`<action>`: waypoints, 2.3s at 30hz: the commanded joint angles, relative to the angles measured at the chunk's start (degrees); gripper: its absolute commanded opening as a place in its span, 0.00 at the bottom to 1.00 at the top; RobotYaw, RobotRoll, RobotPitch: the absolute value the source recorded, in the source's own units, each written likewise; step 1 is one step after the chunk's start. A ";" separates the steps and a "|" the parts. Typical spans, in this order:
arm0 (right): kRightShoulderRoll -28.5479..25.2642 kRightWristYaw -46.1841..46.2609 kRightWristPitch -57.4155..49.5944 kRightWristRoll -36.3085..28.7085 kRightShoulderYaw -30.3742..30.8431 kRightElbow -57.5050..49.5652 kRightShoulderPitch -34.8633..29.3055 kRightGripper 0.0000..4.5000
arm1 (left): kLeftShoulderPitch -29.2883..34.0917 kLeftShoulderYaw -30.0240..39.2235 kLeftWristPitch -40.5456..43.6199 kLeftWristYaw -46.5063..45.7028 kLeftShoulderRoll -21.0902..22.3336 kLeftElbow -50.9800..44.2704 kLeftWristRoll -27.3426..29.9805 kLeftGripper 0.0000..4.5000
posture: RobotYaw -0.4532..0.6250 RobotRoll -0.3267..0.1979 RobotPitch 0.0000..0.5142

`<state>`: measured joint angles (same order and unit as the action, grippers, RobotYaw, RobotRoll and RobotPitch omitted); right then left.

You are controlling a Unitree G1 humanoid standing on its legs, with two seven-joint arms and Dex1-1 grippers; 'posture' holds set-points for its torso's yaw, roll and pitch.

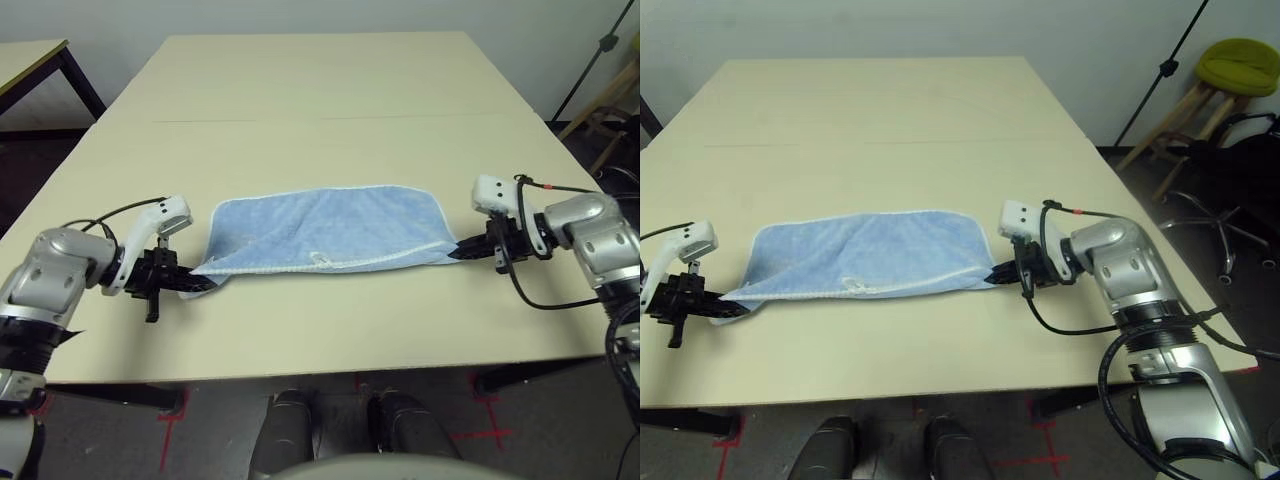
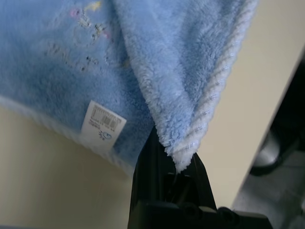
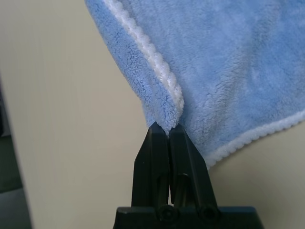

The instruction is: Fold the towel and set it aside.

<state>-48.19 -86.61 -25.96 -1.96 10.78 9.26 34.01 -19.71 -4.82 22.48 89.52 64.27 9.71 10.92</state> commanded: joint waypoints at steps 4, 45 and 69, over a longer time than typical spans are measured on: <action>-3.80 -3.56 -2.13 -2.41 2.41 -4.63 -2.29 0.00 | 2.51 -6.63 -4.30 2.98 9.26 -6.40 10.05 0.00 | 0.50 0.62 0.28; 9.99 15.26 24.42 10.65 6.56 34.66 19.71 0.00 | -41.40 -29.28 -47.28 1.83 -14.35 48.55 -20.70 0.00 | 0.51 0.62 0.27; 13.35 22.57 29.44 14.32 6.18 42.23 23.23 0.00 | -43.41 -22.40 -49.29 -9.17 -18.58 57.33 -30.56 0.16 | 0.51 0.62 0.27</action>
<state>-34.87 -64.78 2.80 11.64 17.08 50.76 56.48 -62.60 -27.85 -26.83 81.70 45.92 66.07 -18.45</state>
